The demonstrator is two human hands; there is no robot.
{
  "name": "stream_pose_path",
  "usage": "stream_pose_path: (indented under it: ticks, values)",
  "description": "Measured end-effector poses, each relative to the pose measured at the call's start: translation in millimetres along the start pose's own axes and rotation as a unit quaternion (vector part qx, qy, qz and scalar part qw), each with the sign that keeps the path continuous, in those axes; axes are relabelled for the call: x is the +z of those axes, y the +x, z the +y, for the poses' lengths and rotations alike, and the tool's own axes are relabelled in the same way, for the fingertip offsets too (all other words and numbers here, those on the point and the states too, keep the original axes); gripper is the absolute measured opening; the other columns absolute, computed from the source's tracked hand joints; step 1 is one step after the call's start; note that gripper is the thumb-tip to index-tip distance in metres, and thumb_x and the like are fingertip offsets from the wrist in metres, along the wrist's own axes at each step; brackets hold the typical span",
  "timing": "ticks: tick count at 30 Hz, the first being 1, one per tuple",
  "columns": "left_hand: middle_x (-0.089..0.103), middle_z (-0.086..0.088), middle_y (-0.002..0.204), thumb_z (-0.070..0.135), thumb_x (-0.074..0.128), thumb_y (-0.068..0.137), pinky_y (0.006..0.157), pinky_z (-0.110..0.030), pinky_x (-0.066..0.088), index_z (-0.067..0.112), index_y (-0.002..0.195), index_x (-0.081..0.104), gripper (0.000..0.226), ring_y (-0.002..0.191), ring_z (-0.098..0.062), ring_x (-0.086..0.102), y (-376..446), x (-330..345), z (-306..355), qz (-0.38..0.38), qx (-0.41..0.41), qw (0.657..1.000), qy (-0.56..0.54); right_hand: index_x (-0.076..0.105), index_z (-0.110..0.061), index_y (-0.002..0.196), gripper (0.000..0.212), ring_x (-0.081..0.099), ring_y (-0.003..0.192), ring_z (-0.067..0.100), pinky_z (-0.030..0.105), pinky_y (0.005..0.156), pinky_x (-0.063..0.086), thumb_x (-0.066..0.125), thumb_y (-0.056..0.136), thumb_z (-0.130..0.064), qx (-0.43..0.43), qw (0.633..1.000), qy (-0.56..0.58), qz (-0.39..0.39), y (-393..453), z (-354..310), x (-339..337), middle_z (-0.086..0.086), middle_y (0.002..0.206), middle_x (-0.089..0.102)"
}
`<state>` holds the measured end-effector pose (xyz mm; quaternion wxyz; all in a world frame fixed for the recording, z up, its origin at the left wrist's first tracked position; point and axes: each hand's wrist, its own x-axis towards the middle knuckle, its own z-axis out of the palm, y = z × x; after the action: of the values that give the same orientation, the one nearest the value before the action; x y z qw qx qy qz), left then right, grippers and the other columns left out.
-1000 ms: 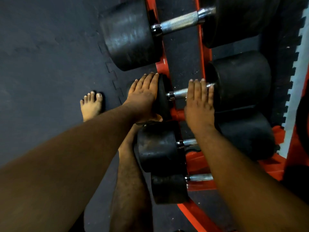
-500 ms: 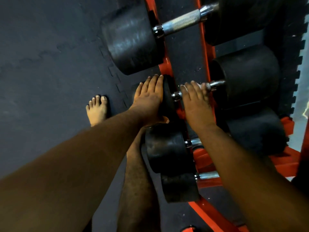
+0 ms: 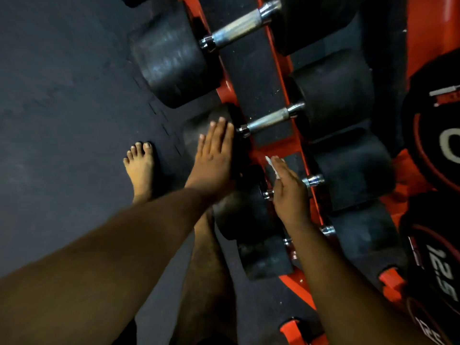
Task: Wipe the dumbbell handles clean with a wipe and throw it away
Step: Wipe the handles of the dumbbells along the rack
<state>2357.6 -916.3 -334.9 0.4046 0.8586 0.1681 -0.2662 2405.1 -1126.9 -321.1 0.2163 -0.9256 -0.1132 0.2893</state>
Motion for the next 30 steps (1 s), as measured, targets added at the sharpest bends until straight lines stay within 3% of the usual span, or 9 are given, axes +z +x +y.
stream_pose_path:
  ticks: [4, 8, 11, 13, 16, 20, 23, 27, 30]
  values:
    - [-0.001, -0.014, 0.17, 0.039, 0.073, 0.085, 0.128, -0.046, 0.0, 0.007, 0.162, 0.005, 0.107, 0.156, -0.024, -0.007, -61, 54, 25, -0.026, 0.08, 0.996, 0.016, 0.053, -0.007, 0.143, 0.061, 0.043, 0.143, 0.03, 0.047, 0.12, 0.03, 0.045, 0.087, 0.013, -0.061, 0.985, -0.142, -0.074, -13, 39, -9, 0.014, 0.149, 0.051]
    - [-0.021, -0.013, 0.168, 0.061, 0.07, 0.082, 0.127, -0.046, -0.005, 0.005, 0.158, -0.016, 0.128, 0.155, -0.027, -0.02, -74, 103, 36, -0.133, -0.008, 0.99, 0.042, 0.035, -0.01, 0.154, 0.072, 0.024, 0.152, 0.026, 0.051, 0.123, 0.002, 0.012, 0.086, -0.01, -0.155, 0.876, -0.377, -0.257, -15, 67, -3, 0.011, 0.161, 0.034]
    - [-0.018, -0.014, 0.168, 0.068, 0.076, 0.071, 0.125, -0.047, -0.01, 0.004, 0.158, -0.017, 0.142, 0.155, -0.029, -0.018, -70, 129, 48, -0.085, -0.061, 0.993, 0.048, 0.052, -0.006, 0.141, 0.065, 0.049, 0.135, 0.032, 0.053, 0.121, 0.015, 0.02, 0.086, -0.015, -0.21, 0.819, -0.471, -0.252, -19, 83, 5, 0.015, 0.137, 0.057]
    - [-0.01, -0.013, 0.17, 0.069, 0.082, 0.063, 0.125, -0.045, -0.009, 0.004, 0.159, -0.012, 0.149, 0.157, -0.028, -0.012, -68, 133, 49, -0.045, -0.079, 0.995, 0.05, 0.061, -0.009, 0.124, 0.048, 0.059, 0.114, 0.033, 0.05, 0.115, 0.032, 0.028, 0.09, -0.015, -0.208, 0.815, -0.489, -0.233, -7, 75, 10, 0.013, 0.116, 0.065]
    - [0.001, -0.014, 0.17, 0.066, 0.091, 0.049, 0.127, -0.042, -0.005, 0.006, 0.161, -0.005, 0.16, 0.157, -0.026, -0.004, -63, 128, 46, -0.044, -0.082, 0.995, 0.045, 0.06, -0.014, 0.119, 0.036, 0.059, 0.114, 0.031, 0.043, 0.101, 0.039, 0.033, 0.096, -0.014, -0.189, 0.822, -0.48, -0.241, 11, 59, 18, 0.01, 0.118, 0.066]
    - [0.0, -0.014, 0.17, 0.064, 0.094, 0.044, 0.126, -0.042, -0.007, 0.005, 0.16, -0.006, 0.165, 0.157, -0.027, -0.005, -56, 120, 48, -0.062, -0.085, 0.993, 0.053, 0.049, -0.009, 0.14, 0.059, 0.046, 0.133, 0.035, 0.055, 0.122, 0.017, 0.018, 0.09, -0.014, -0.205, 0.824, -0.492, -0.191, -23, 87, 8, 0.015, 0.137, 0.054]
    - [-0.003, -0.01, 0.171, 0.064, 0.094, 0.042, 0.127, -0.042, -0.006, 0.008, 0.161, -0.006, 0.166, 0.157, -0.025, -0.007, -56, 121, 47, -0.052, -0.087, 0.993, 0.054, 0.025, -0.006, 0.157, 0.064, 0.025, 0.15, 0.034, 0.063, 0.121, 0.006, 0.023, 0.093, -0.011, -0.222, 0.809, -0.517, -0.171, -44, 114, -3, 0.015, 0.159, 0.031]
    - [-0.003, -0.007, 0.171, 0.066, 0.094, 0.04, 0.127, -0.042, -0.005, 0.009, 0.162, -0.006, 0.167, 0.157, -0.024, -0.006, -57, 125, 43, -0.045, -0.082, 0.994, 0.053, 0.062, -0.013, 0.116, 0.034, 0.061, 0.108, 0.032, 0.049, 0.111, 0.038, 0.039, 0.092, -0.013, -0.199, 0.821, -0.505, -0.176, -5, 80, 15, 0.011, 0.11, 0.066]
    - [-0.002, -0.008, 0.171, 0.066, 0.094, 0.041, 0.126, -0.041, -0.006, 0.009, 0.161, -0.006, 0.167, 0.157, -0.024, -0.005, -58, 123, 43, -0.044, -0.077, 0.995, 0.052, 0.063, -0.016, 0.111, 0.024, 0.061, 0.107, 0.032, 0.044, 0.1, 0.04, 0.046, 0.094, -0.013, -0.186, 0.834, -0.482, -0.196, 9, 73, 21, 0.009, 0.109, 0.068]
